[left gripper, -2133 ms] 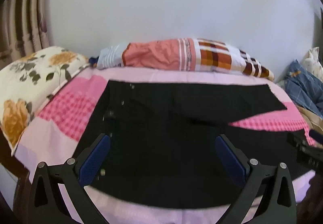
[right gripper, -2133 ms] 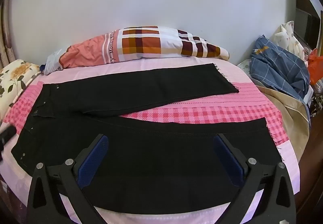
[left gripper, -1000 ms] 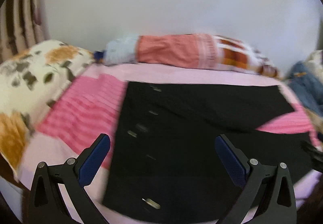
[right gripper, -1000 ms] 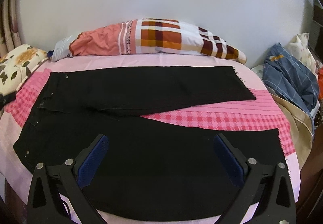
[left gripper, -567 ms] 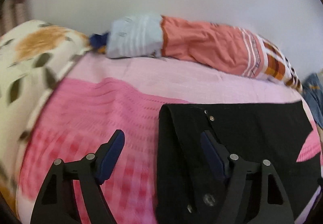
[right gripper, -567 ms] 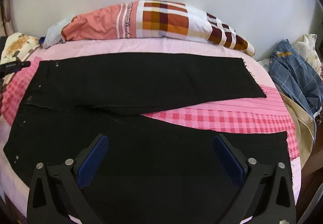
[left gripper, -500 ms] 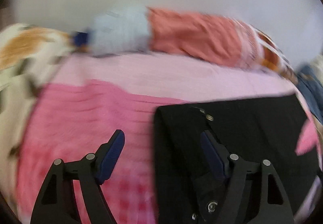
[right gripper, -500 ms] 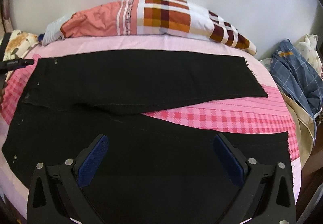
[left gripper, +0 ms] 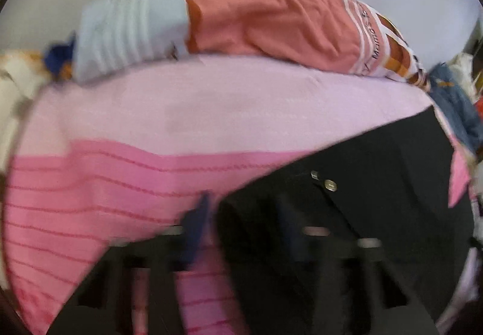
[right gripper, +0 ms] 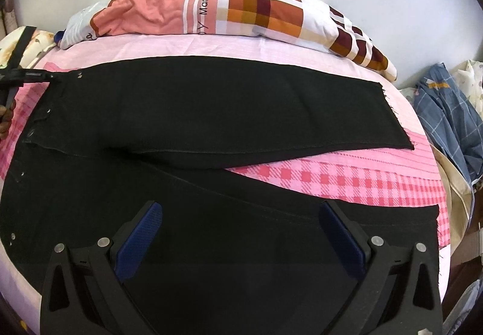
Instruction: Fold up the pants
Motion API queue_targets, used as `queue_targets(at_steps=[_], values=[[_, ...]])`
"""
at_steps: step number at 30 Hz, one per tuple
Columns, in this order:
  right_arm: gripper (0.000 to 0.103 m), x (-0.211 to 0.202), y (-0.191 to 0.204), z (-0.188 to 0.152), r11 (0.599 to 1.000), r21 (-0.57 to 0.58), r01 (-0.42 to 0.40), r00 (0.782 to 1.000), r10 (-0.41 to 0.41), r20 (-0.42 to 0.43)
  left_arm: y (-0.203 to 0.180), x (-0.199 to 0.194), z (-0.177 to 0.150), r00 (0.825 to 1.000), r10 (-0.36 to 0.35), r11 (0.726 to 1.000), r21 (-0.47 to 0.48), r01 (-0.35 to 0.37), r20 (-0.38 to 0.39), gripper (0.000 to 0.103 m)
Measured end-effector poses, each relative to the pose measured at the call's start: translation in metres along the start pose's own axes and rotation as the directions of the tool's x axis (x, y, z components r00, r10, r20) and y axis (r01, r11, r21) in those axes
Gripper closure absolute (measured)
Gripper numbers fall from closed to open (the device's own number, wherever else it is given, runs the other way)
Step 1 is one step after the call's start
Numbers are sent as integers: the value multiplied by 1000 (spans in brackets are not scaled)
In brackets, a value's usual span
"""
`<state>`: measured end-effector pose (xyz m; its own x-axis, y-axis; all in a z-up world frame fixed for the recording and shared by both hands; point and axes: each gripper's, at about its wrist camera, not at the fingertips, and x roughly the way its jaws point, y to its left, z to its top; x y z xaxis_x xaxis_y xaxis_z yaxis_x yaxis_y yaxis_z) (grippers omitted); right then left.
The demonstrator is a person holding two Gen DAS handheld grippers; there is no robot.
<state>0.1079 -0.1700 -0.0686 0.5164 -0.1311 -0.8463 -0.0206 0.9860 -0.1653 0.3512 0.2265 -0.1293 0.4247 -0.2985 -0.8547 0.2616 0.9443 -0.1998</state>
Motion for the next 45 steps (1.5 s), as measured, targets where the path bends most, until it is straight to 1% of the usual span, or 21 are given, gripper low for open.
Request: queue_targets(at_steps=[6,10,13,15,17,18,19,20,21,24,25,26,27,29,31,32,33,34,36,39,45], values=[[0,0,1,-1,1000,7,-3,1000,3,6,-8,-7,-1,1000,24,1000,-1,-24,13,83],[0,-4,0,-1,1000,18,-18,1000,18,24,-21,-37,-10,996,-2,1000,-24,5,94,87],[0,-8,-6,4,995,48,-87,995,85,45,-43,-74,-24,983,-24,999,-19,28,181,87],[0,-6,-15,14,968,102,-231,973,226,55,-59,-97,-37,973,-39,999,-11,42,227,88],[0,0,-25,25,894,179,-410,912,405,66,-76,-122,-53,960,-55,998,-6,59,274,88],[0,5,-33,31,828,238,-508,860,503,88,-84,-135,-64,953,-72,997,-9,78,294,88],[0,10,-37,36,785,276,-555,829,551,101,-91,-144,-72,949,-82,996,-8,89,305,88],[1,21,-45,45,702,347,-622,771,627,115,-100,-156,-85,942,-94,995,-9,103,321,88],[4,29,-48,49,655,383,-651,739,662,124,-106,-165,-97,937,-105,993,-14,116,332,88],[9,70,-61,64,422,564,-710,600,781,172,-127,-184,-138,928,-144,983,-58,174,343,88],[9,83,-61,68,370,599,-710,566,806,173,-133,-186,-148,928,-150,980,-74,186,342,88],[10,92,-60,71,346,622,-703,548,821,163,-137,-187,-161,928,-156,976,-92,198,338,88],[10,103,-60,73,339,644,-686,550,821,155,-142,-187,-169,929,-160,972,-109,206,332,88],[13,120,-59,78,379,658,-651,588,800,121,-147,-184,-184,935,-171,964,-146,224,311,88],[41,134,-64,79,378,687,-620,607,786,115,-150,-181,-194,938,-168,959,-170,226,304,88],[70,139,-65,81,382,689,-616,606,788,106,-150,-181,-199,938,-167,957,-180,228,303,88],[93,146,-67,82,405,690,-600,622,779,83,-149,-181,-202,939,-168,954,-190,231,301,88],[94,151,-70,81,413,701,-581,636,768,76,-148,-180,-203,940,-169,951,-200,234,297,88],[96,153,-73,79,392,697,-600,628,771,106,-148,-178,-204,943,-165,950,-210,230,288,88],[96,112,-73,70,471,600,-647,667,731,146,-147,-180,-204,951,-134,955,-221,199,278,88],[97,57,-65,-1,479,564,-673,634,766,106,-121,-194,-222,969,-86,947,-284,152,232,87]])
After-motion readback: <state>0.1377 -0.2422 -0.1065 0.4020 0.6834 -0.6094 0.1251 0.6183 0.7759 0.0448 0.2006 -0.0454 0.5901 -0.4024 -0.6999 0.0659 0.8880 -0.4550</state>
